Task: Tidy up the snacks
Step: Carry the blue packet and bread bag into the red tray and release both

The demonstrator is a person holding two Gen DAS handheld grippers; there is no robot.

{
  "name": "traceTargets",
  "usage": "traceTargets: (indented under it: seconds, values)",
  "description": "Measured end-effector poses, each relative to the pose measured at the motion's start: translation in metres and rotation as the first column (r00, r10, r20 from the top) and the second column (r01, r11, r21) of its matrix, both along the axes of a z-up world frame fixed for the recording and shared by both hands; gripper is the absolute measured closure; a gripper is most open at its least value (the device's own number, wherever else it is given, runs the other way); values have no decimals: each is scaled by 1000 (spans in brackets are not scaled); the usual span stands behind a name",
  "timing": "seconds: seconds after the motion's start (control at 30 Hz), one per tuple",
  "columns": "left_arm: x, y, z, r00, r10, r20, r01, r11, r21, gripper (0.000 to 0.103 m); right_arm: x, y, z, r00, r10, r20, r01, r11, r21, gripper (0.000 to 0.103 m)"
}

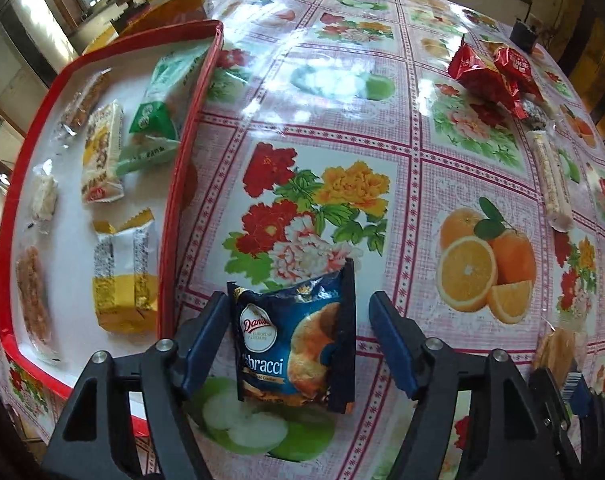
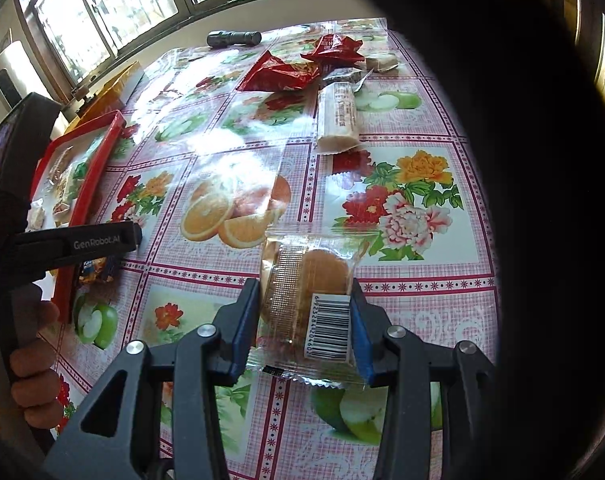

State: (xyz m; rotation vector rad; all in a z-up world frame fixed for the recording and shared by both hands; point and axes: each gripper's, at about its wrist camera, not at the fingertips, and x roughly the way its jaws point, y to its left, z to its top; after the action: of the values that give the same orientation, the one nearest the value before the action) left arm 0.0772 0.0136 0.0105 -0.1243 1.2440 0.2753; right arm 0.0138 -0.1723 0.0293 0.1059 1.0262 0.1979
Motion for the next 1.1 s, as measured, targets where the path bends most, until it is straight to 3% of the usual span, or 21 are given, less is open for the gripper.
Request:
traceTargets:
  seconds: [0.03,0.1,0.37,0.57,0.83,1.1]
  values:
    - [-3,-2,1,1000,-15,6,15,1000,-17,51,0,0,0,1000,2,0,-2,1000,-3,59]
    - [-11,-8,2,999,-41,11,41,999,-29,84,-1,0,0,1000,2,5,-2,1000,-14,59]
    - [-39,-16,5,988,-133,80,138,989,-56,85,-10,1,6,999,-13,48,15,999,-32,60]
    - [-59,-7,16,980,-149,133,157,986,-52,85,-18,11,20,996,13,88,-10,1000,-28,60]
    - [-77,24,49,970,-105,220,110,994,-10,85,-16,53,41,986,104,129,-103,995,-16,60]
    - [-84,81,62,968,2,252,-10,1000,29,85,-10,120,59,959,235,155,-238,971,3,59]
